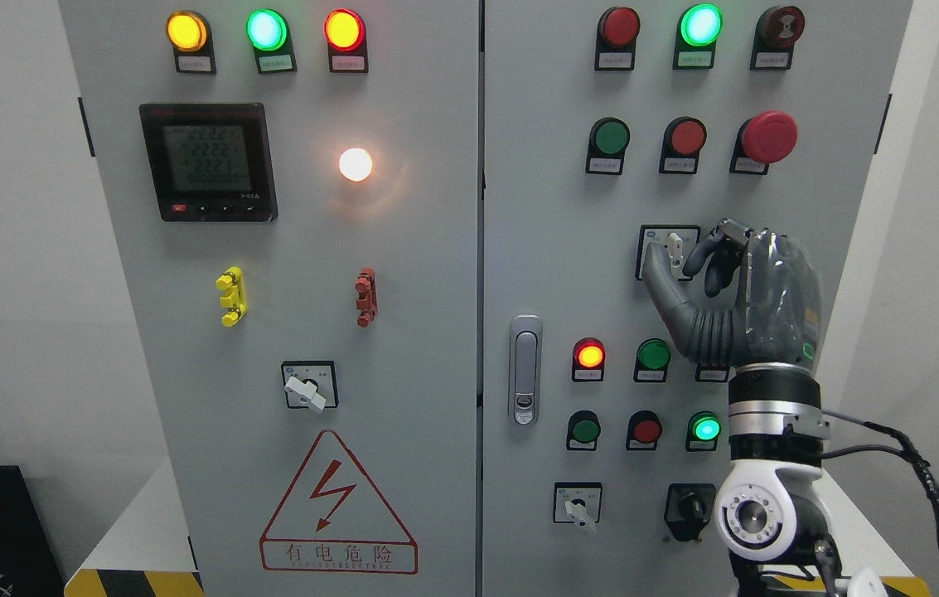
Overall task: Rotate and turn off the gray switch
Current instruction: 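Open the right hand's fingers to release the knob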
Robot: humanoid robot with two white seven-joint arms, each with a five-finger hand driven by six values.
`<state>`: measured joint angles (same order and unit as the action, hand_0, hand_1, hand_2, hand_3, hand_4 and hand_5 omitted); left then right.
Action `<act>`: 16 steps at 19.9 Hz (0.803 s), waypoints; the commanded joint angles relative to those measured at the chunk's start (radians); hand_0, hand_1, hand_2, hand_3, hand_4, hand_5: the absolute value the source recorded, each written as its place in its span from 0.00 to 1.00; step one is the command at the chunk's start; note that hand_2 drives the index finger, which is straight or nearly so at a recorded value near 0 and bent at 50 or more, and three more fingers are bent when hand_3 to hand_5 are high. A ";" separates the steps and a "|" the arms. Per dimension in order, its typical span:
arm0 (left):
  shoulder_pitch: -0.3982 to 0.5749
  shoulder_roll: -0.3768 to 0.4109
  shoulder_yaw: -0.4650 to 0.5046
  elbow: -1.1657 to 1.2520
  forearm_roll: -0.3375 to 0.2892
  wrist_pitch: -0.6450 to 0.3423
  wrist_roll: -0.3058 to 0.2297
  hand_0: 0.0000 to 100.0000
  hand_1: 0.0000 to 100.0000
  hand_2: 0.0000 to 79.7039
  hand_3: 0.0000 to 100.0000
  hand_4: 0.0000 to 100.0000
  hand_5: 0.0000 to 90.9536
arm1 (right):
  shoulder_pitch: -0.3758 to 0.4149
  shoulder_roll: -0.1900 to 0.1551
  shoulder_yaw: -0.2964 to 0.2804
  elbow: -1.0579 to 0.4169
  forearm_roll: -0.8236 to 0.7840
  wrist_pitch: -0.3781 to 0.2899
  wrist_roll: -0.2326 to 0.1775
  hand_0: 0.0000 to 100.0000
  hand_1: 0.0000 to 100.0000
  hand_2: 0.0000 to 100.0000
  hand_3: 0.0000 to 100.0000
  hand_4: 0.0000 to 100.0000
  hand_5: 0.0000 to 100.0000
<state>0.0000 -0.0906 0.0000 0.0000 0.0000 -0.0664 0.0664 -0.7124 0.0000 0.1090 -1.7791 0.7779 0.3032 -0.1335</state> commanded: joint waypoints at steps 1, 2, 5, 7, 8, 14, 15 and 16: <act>-0.009 0.000 0.008 -0.026 0.020 0.000 0.000 0.12 0.39 0.00 0.00 0.00 0.00 | 0.007 -0.006 -0.011 -0.029 -0.002 -0.018 -0.002 0.31 0.50 0.76 1.00 0.94 1.00; -0.009 0.000 0.008 -0.026 0.020 0.000 0.000 0.12 0.39 0.00 0.00 0.00 0.00 | 0.010 -0.006 -0.011 -0.031 -0.003 -0.036 -0.002 0.31 0.50 0.76 1.00 0.94 1.00; -0.009 0.000 0.008 -0.026 0.018 0.000 0.000 0.12 0.39 0.00 0.00 0.00 0.00 | 0.040 -0.008 -0.020 -0.037 -0.009 -0.142 -0.015 0.32 0.49 0.76 1.00 0.94 1.00; -0.009 0.000 0.008 -0.026 0.020 0.000 0.000 0.12 0.39 0.00 0.00 0.00 0.00 | 0.059 -0.011 -0.029 -0.063 -0.009 -0.165 -0.034 0.31 0.48 0.75 1.00 0.94 1.00; -0.009 0.000 0.008 -0.026 0.020 0.000 0.000 0.12 0.39 0.00 0.00 0.00 0.00 | 0.070 -0.018 -0.029 -0.075 -0.009 -0.177 -0.038 0.31 0.48 0.74 1.00 0.94 1.00; -0.009 0.000 0.008 -0.026 0.020 0.000 0.000 0.12 0.39 0.00 0.00 0.00 0.00 | 0.149 -0.101 -0.043 -0.118 -0.009 -0.323 -0.087 0.29 0.44 0.62 0.97 0.89 0.96; -0.009 -0.001 0.008 -0.026 0.020 0.000 0.000 0.12 0.39 0.00 0.00 0.00 0.00 | 0.163 -0.121 -0.045 -0.123 -0.008 -0.344 -0.087 0.29 0.44 0.60 0.96 0.87 0.94; -0.009 0.000 0.008 -0.026 0.020 0.000 0.000 0.12 0.39 0.00 0.00 0.00 0.00 | 0.183 -0.144 -0.045 -0.128 -0.009 -0.369 -0.089 0.28 0.45 0.57 0.89 0.77 0.79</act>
<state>0.0000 -0.0906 0.0000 0.0000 0.0000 -0.0667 0.0664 -0.6003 -0.0422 0.0837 -1.8466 0.7698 -0.0075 -0.2105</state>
